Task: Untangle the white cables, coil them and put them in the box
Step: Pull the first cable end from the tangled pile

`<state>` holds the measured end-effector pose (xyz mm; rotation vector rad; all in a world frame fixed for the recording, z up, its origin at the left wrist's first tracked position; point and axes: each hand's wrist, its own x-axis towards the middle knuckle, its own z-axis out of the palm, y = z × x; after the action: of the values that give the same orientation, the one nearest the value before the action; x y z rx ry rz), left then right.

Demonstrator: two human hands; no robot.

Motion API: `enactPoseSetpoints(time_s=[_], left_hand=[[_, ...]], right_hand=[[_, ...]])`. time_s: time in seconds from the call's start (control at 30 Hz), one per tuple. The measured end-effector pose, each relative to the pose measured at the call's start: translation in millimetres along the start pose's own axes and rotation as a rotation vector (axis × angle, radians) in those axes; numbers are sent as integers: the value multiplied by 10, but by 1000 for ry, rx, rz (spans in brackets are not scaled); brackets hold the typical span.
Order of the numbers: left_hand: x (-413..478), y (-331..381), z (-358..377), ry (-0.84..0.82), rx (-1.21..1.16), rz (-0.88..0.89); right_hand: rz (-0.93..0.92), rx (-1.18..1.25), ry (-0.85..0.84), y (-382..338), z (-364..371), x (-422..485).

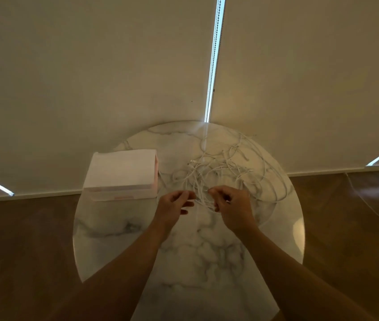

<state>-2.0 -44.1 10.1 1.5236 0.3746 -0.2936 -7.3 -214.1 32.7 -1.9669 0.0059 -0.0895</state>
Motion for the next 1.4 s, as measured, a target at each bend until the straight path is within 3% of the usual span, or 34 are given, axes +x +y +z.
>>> enactPoseSetpoints(time_s=[0.3, 0.4, 0.6, 0.8, 0.93, 1.03, 1.2, 1.33, 1.4], left_hand=[[-185, 54, 57, -68, -199, 34], [-180, 30, 63, -27, -262, 24], [-134, 54, -10, 91, -656, -55], [-54, 152, -122, 213, -685, -91], [-30, 256, -164, 222, -670, -84], [-9, 267, -190, 214, -630, -110], [3, 119, -372, 252, -607, -163], [-17, 5, -480, 251, -622, -208], [-32, -31, -502, 244, -631, -229]], right_hand=[[1, -78, -89, -64, 230, -166], [-40, -153, -148, 4, 277, -221], [-50, -391, -429, 325, 233, -294], [-33, -534, -536, 336, 208, -342], [-112, -787, -374, 310, 210, -308], [-147, -815, -309, 377, 125, -280], [-1, -809, -273, 476, -36, -255], [-174, -871, -13, 505, -104, -260], [-109, -736, 129, 544, -145, -235]])
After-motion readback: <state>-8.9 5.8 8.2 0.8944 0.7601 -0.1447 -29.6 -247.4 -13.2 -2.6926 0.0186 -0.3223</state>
